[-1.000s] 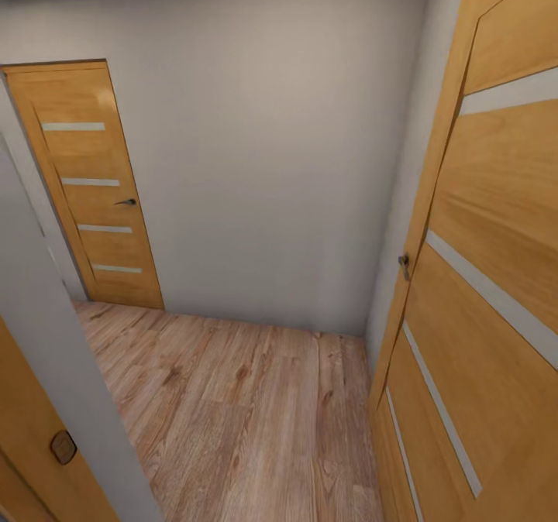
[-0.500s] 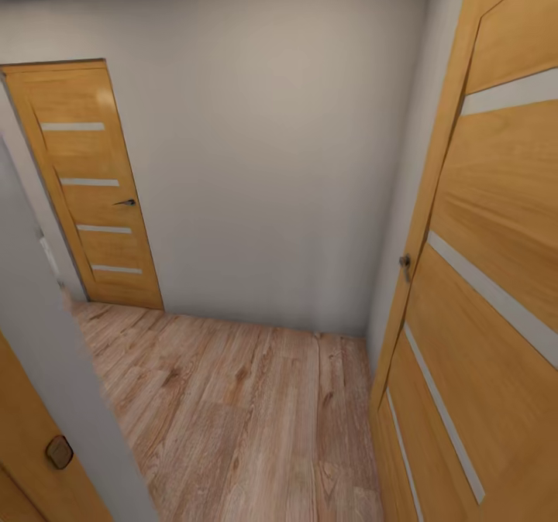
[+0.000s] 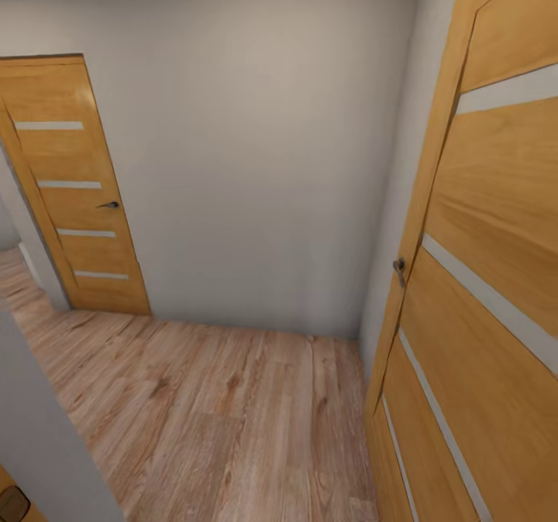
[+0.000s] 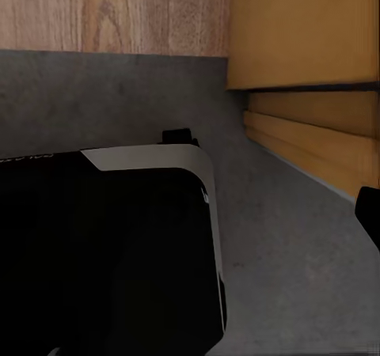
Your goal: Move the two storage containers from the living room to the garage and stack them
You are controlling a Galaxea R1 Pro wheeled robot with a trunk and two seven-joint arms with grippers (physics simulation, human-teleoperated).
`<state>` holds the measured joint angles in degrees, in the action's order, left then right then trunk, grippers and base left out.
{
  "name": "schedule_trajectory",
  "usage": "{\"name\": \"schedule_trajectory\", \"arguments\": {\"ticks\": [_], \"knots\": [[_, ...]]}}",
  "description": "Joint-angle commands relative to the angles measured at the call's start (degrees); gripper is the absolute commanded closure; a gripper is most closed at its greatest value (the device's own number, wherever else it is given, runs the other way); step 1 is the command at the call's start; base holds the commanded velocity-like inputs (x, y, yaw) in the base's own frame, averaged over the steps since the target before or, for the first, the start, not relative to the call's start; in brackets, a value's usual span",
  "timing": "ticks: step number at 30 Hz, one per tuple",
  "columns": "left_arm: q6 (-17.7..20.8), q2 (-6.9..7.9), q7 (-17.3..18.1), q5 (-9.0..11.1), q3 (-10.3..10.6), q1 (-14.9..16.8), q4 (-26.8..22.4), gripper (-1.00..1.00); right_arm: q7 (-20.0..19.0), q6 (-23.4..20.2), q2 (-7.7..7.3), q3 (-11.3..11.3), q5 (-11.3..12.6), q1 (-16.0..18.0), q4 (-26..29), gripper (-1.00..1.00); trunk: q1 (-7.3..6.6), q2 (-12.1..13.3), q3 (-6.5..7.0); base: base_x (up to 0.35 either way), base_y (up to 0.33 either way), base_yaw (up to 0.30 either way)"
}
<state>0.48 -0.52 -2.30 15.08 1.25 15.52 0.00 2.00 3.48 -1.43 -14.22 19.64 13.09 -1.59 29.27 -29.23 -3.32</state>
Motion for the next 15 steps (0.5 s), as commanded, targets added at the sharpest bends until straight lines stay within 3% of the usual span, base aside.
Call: {"name": "schedule_trajectory", "arguments": {"ticks": [1, 6, 15], "knots": [[0.05, -0.01, -0.16, 0.38, 0.16, 0.04, 0.00, -1.00, 0.03, 0.29, 0.03, -0.47, 0.48, 0.09, -0.17, -1.00, 0.03, -0.11, -0.11, 0.007, 0.000, -0.222], [0.05, -0.01, -0.16, 0.38, 0.16, 0.04, 0.00, -1.00, 0.03, 0.23, 0.03, -0.46, 0.48, 0.09, -0.17, -1.00, 0.03, -0.11, -0.11, 0.002, 0.000, -0.097], [0.05, -0.01, -0.16, 0.38, 0.16, 0.04, 0.00, -1.00, -0.01, 0.15, -0.06, -0.60, 0.42, 0.09, -0.17, -1.00, 0.03, -0.11, -0.11, 0.000, 0.000, -0.009]]}}
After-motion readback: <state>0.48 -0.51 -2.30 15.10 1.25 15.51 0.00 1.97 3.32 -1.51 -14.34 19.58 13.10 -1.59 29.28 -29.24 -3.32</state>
